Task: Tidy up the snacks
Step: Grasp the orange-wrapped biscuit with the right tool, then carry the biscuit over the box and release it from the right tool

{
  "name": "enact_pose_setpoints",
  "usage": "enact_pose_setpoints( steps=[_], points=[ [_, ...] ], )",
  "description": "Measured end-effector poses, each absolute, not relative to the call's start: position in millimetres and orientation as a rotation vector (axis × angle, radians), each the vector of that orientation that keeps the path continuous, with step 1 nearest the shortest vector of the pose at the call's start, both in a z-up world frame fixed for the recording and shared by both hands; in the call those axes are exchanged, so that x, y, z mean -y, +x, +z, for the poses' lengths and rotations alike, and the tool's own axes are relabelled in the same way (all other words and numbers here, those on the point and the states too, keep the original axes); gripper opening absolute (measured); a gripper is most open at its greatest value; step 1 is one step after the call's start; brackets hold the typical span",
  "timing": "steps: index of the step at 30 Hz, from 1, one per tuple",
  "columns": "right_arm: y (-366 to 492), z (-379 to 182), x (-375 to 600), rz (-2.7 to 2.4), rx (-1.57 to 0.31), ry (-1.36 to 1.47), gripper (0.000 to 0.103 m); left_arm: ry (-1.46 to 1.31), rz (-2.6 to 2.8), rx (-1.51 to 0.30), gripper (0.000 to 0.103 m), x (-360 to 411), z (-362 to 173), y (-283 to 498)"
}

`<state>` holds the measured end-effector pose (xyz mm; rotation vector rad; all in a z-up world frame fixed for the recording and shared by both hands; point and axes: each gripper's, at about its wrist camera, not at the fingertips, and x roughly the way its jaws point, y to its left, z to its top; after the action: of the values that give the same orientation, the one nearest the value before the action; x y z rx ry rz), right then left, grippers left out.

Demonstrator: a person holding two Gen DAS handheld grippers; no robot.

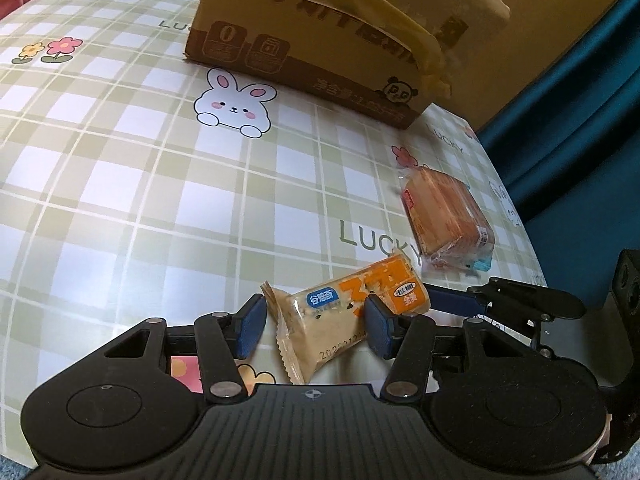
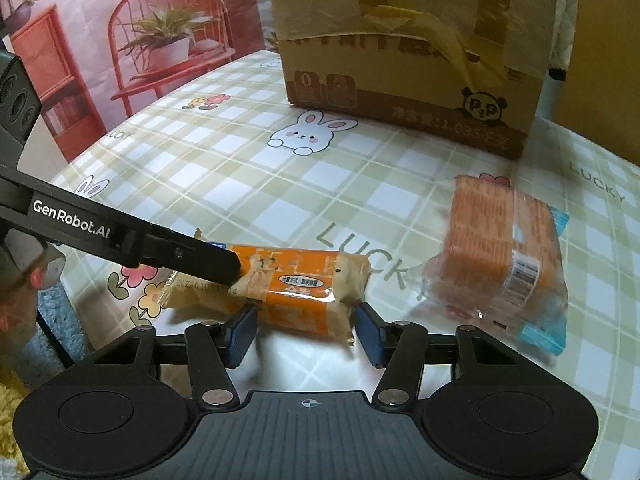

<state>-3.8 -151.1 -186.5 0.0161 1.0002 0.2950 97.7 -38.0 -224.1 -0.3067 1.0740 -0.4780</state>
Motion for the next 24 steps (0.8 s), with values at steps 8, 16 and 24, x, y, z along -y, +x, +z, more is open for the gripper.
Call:
enact_pose_setpoints(
  steps=[8, 16, 24],
  points=[
    [-6, -188, 155, 0.284, -0.998, 0.035, 0.033, -0.272, -0.478, -1.051, 0.052, 41, -219, 96],
    [6, -163, 159, 0.262, -0.929, 0.046, 0.032, -0.228, -0.490, -0.962, 0.050, 43, -187, 113],
    [46, -103, 171, 0.224, -0.790, 0.037, 0.032, -0.178, -0.524, -0.804, 0.048, 52, -118, 156]
  ],
)
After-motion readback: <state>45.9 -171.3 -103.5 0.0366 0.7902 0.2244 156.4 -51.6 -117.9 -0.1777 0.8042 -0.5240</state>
